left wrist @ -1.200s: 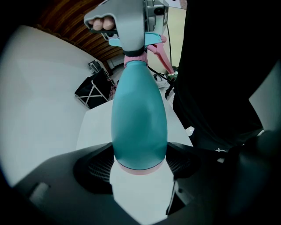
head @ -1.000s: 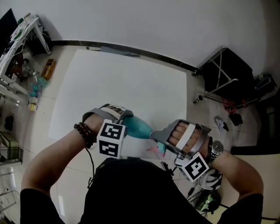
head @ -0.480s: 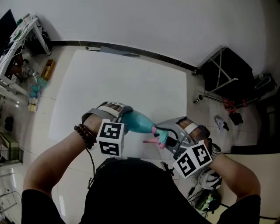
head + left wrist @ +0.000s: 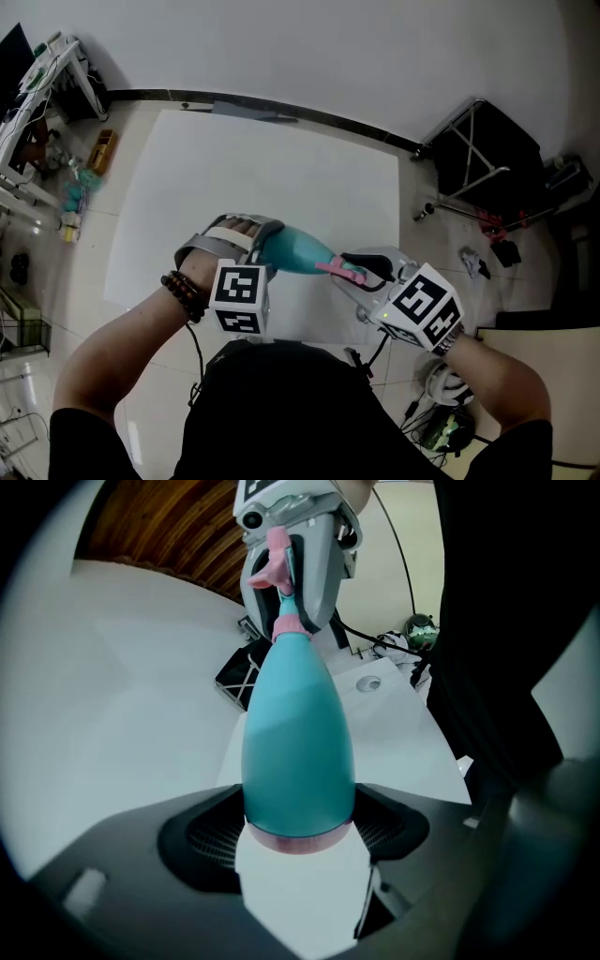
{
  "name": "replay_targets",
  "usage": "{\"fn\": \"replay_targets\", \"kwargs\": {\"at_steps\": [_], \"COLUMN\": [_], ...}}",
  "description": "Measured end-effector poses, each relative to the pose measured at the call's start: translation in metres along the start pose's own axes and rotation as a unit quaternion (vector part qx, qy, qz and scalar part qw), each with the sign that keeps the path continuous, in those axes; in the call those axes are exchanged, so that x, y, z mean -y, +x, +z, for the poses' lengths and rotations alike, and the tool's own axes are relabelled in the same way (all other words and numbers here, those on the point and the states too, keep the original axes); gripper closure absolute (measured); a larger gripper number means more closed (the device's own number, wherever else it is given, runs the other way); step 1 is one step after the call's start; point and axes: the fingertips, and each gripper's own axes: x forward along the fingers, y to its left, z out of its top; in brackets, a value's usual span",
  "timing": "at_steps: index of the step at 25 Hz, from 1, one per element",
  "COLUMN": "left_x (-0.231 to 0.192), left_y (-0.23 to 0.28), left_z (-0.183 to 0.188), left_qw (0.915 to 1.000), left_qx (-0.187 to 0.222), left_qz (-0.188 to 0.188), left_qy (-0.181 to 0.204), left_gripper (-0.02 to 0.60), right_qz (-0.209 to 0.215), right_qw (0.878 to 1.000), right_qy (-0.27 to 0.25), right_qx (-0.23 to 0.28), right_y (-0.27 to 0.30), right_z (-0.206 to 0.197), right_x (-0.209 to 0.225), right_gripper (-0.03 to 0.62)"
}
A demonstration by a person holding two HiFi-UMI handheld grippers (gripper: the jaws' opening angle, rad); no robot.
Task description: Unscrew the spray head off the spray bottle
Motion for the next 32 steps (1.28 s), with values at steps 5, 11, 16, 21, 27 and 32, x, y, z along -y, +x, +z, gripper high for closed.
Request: {"fn": "replay_targets", "kwargs": {"at_steps": [5,11,16,21,27,32], "left_x": [-0.014,-0.022,-0.025,-0.029,-0.026,-0.022], "left_y": [-0.001,-0.003,-0.001,-0.003,-0.004,-0.004], "left_z": [-0.008,-0.010,-0.010,-0.009,-0.009,-0.006], "left_qw": [0.9981,0.9944,0.9897,0.9831,0.9836,0.9874], "left_qx": [-0.023,-0.035,-0.048,-0.052,-0.036,-0.019], "left_qz": [0.048,0.085,0.113,0.144,0.152,0.143], "left_qy": [0.030,0.053,0.074,0.101,0.091,0.066], "left_gripper": [0.193,0.193,0.193,0.193,0.193,0.193], "right_qz": [0.031,0.068,0.107,0.149,0.170,0.165], "right_qw": [0.987,0.942,0.867,0.812,0.792,0.803], "right_qy": [0.154,0.326,0.482,0.556,0.576,0.561], "right_qx": [0.014,0.042,0.070,0.096,0.111,0.118], "right_y": [0.002,0.005,0.009,0.011,0.009,0.007], "right_z": [-0.001,-0.003,-0.016,-0.018,-0.016,-0.008], "right_x": [0.007,0.014,0.017,0.017,0.014,0.014], "right_gripper": [0.476,0.476,0.476,0.476,0.474,0.469]}}
